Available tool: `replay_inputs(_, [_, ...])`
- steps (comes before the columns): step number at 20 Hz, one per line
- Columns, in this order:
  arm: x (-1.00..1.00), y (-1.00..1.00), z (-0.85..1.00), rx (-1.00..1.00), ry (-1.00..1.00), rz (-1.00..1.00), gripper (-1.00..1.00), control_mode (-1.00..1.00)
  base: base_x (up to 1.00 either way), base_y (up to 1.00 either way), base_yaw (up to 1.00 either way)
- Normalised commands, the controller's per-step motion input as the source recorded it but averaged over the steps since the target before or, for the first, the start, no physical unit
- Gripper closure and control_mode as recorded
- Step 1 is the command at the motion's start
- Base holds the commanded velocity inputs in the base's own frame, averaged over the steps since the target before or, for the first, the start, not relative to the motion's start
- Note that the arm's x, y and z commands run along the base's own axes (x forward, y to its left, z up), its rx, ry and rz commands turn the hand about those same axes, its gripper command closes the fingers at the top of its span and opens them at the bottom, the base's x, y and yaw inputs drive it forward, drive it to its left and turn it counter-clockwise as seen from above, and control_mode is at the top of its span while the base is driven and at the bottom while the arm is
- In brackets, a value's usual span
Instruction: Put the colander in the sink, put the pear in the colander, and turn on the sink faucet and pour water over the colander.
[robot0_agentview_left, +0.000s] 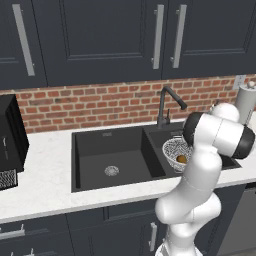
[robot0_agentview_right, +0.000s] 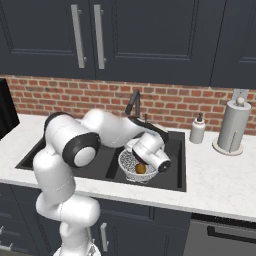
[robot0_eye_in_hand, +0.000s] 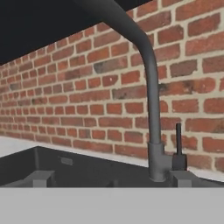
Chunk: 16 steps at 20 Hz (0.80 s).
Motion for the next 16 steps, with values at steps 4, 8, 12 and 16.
replay_inputs(4, [0.4, -0.01, 0.0, 0.0, -0.08, 0.0, -1.0, -1.0, 0.0, 0.0, 0.0])
replay_inputs(8, [0.28, -0.05, 0.0, 0.0, -0.08, 0.0, -1.0, -1.0, 0.0, 0.0, 0.0])
replay_inputs(12, [0.28, -0.01, 0.0, 0.0, -0.12, 0.0, -1.0, -1.0, 0.0, 0.0, 0.0])
replay_inputs(16, [0.29, 0.0, 0.0, 0.0, -0.09, 0.0, -1.0, -1.0, 0.0, 0.0, 0.0])
